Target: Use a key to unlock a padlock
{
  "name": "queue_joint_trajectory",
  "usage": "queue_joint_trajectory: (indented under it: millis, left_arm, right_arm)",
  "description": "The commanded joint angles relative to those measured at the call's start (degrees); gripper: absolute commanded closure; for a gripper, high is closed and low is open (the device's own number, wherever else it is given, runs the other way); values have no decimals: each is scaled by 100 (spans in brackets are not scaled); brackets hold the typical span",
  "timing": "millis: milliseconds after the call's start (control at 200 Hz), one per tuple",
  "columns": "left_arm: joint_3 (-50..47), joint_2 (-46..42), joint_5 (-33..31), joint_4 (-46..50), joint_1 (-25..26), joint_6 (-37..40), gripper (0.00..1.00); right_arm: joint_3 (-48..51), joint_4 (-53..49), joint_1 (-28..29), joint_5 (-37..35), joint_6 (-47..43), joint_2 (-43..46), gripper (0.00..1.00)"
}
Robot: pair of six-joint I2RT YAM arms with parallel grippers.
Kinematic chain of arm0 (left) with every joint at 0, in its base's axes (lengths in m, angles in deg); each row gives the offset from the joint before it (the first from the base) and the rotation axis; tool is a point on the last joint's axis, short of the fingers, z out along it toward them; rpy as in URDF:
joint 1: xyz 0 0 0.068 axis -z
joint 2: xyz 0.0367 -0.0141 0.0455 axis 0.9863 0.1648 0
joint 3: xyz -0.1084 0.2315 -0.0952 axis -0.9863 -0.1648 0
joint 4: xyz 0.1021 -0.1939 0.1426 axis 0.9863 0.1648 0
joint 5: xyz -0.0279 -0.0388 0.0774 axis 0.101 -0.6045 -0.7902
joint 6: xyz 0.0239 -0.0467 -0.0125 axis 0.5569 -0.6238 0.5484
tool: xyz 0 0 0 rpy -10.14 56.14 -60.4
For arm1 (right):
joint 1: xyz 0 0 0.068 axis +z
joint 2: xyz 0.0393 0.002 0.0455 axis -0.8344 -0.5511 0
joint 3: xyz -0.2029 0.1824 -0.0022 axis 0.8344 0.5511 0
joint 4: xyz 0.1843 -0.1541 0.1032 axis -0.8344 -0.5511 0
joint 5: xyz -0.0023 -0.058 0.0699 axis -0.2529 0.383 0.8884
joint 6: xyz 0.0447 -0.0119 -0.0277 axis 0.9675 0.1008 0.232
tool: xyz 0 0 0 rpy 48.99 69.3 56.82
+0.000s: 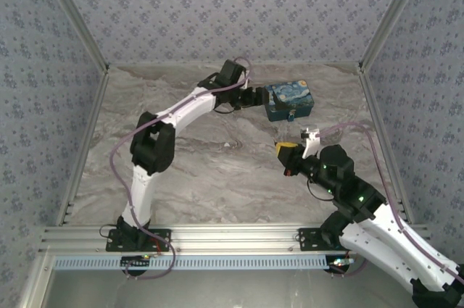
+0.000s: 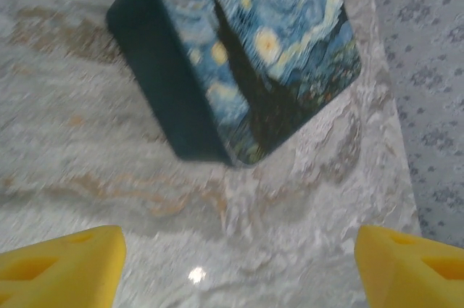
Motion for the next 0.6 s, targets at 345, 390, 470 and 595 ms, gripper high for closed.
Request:
queue_joint_trajectory:
  millis: [345, 390, 470, 595]
  left_arm:
    - [2274, 1823, 93, 920, 120, -474, 30]
    - [2302, 1890, 117, 937, 122, -453, 31]
    - [2281, 1971, 134, 1017, 130, -386, 34]
    - [2103, 1944, 59, 1197, 125, -137, 38]
  right_arm:
    - [100, -65, 53, -157, 309, 189, 100]
    - [97, -62, 61, -167, 309, 186, 100]
    - [94, -94, 55, -209, 317, 186, 100]
    - [52, -198, 59, -296, 315, 189, 100]
